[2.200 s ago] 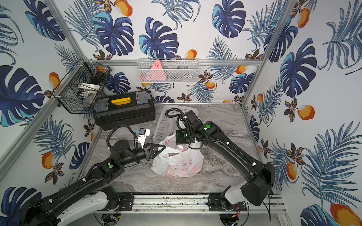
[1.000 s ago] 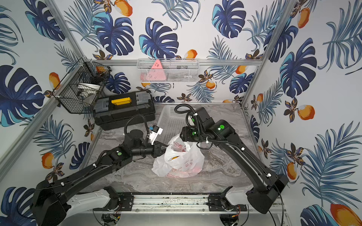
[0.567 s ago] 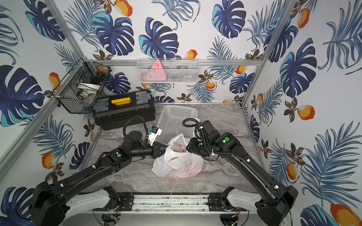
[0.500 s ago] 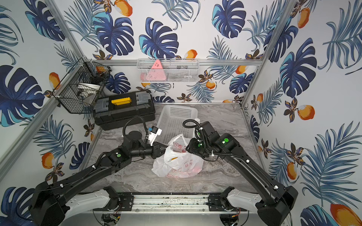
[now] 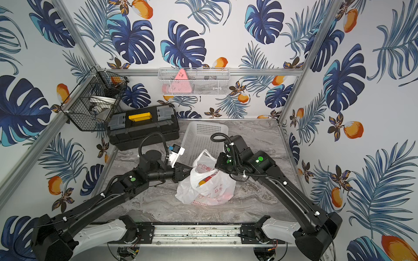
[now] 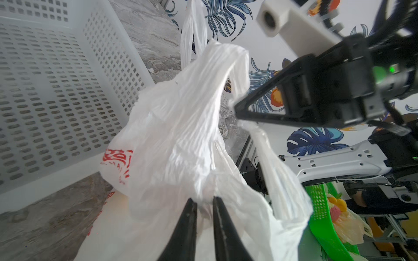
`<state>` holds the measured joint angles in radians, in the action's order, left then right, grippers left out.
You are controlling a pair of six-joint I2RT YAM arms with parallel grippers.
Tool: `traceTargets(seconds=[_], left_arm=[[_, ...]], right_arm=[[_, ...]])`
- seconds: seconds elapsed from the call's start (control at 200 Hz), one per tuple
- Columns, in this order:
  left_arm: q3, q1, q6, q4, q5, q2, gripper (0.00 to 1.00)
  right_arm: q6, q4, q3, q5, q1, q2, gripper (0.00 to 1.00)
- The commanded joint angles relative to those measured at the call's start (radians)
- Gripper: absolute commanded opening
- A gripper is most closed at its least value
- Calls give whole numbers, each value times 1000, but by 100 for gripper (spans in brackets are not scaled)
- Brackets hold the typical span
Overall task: Place the peach into a plastic bag & tie a knot
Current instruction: Adjust the plastic bag at the center of the board.
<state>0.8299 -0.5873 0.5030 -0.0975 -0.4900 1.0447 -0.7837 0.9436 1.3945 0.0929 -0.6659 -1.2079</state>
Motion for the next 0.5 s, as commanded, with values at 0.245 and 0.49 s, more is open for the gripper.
traceTargets(seconds=[0.245,0.49], left_arm=[[131,99,-169,-28,-111,-62,66],[253,-94,-470,-122,-27,51,99]], right_arm=[[399,282,403,-150,0,-120,0],[489,279,600,-26,0,-226,4]])
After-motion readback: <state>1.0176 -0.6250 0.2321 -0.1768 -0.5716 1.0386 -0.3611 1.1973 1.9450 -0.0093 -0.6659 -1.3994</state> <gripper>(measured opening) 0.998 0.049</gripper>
